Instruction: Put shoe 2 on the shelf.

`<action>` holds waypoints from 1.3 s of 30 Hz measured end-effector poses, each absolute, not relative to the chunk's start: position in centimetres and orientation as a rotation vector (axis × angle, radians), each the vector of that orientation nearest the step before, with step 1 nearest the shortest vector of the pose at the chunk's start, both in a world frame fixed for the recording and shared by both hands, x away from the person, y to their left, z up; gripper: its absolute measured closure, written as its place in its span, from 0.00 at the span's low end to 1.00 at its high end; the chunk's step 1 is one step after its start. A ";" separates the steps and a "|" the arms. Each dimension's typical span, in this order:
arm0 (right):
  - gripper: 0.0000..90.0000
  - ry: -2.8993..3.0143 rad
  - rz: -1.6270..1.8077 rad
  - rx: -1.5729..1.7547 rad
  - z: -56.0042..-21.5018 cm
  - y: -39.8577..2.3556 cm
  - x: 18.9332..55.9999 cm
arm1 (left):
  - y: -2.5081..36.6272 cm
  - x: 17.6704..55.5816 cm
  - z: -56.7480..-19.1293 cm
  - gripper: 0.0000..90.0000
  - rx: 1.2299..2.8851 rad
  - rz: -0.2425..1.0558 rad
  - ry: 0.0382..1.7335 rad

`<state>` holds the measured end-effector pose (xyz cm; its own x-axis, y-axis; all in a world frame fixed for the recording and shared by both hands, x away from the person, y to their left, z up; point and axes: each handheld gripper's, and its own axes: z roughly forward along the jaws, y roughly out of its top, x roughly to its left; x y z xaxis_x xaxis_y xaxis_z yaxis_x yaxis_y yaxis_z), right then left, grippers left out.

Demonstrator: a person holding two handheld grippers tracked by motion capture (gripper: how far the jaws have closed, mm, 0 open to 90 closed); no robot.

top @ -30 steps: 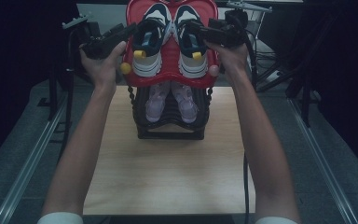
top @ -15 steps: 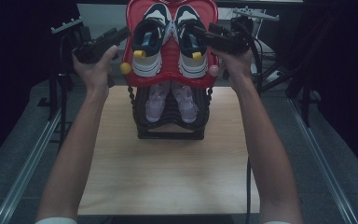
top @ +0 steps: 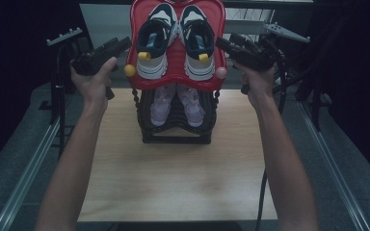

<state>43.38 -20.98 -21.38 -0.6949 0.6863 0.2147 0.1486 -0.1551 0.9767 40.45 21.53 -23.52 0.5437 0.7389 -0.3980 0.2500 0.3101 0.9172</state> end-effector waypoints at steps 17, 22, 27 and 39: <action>0.40 1.714 1.938 0.981 -27.1 -24.7 42.1 | 24.4 38.1 -27.6 0.46 1.256 0.389 1.017; 0.41 1.717 1.930 1.007 -28.5 -25.3 42.1 | 25.2 37.6 -29.6 0.47 1.267 0.432 1.041; 0.42 1.745 1.915 1.006 -29.9 -25.3 41.9 | 25.5 37.2 -31.2 0.47 1.278 0.427 1.056; 0.43 1.795 1.861 1.022 -33.8 -26.0 40.5 | 25.8 35.7 -34.7 0.47 1.359 0.382 1.069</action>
